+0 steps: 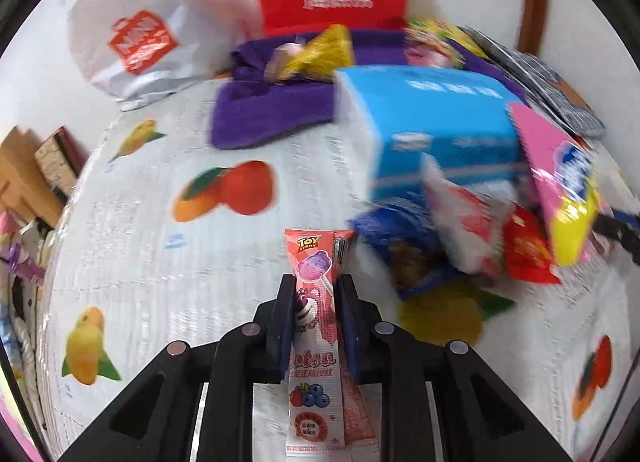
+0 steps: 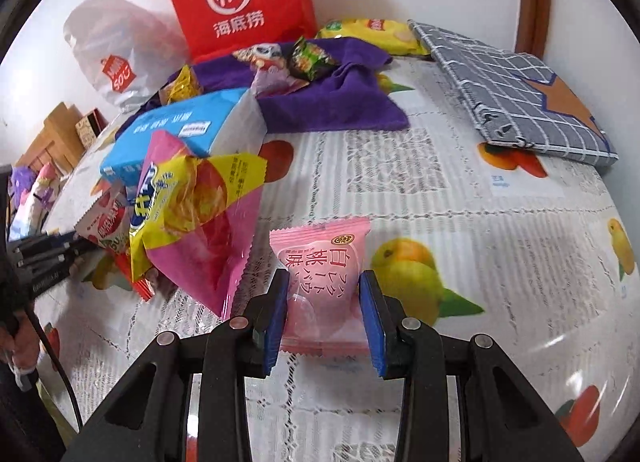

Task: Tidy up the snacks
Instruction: 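Grasp the pink Lotso strip snack with the left gripper while the right gripper holds the pink packet, then carry the pink packet and Lotso strip toward the purple towel with both grippers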

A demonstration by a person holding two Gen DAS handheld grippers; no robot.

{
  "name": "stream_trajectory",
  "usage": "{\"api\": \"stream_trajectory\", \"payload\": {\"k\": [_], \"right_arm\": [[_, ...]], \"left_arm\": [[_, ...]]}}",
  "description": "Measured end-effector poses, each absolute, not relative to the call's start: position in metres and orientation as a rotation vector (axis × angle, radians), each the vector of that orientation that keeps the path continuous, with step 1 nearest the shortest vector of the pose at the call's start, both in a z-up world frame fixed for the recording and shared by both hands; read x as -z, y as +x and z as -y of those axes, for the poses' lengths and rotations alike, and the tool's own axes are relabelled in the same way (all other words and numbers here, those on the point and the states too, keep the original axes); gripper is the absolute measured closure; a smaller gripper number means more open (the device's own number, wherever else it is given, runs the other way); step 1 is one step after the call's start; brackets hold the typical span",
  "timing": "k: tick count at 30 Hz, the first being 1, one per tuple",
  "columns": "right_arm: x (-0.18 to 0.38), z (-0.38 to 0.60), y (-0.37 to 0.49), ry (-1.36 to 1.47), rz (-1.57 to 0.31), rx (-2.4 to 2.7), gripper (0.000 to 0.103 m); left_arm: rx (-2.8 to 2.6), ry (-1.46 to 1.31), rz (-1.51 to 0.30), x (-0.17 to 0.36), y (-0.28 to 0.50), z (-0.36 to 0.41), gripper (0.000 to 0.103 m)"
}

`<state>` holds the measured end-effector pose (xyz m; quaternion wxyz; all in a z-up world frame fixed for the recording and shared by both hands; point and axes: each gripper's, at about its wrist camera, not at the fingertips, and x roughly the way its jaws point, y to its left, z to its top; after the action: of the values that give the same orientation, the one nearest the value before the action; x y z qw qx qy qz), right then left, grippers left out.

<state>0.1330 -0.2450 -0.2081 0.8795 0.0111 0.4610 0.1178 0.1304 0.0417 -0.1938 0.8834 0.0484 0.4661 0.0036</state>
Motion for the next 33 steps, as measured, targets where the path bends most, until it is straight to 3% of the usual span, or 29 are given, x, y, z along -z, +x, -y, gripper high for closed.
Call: {"api": "stream_trajectory", "payload": {"k": [8,19,33], "right_arm": [[0.218,0.232,0.145,0.001,-0.895,-0.219,0.063],[0.220,0.226,0.154,-0.031,-0.879,-0.203,0.052],[0.221,0.225,0.154,-0.048,-0.882,-0.215,0.051]], "left_arm": [[-0.030,0.100,-0.869,0.199,0.129,-0.052,0.078],[-0.009,0.037,-0.872,0.199,0.131,-0.059,0.078],[0.008,-0.002,-0.876,0.199,0.131,-0.064,0.078]]}}
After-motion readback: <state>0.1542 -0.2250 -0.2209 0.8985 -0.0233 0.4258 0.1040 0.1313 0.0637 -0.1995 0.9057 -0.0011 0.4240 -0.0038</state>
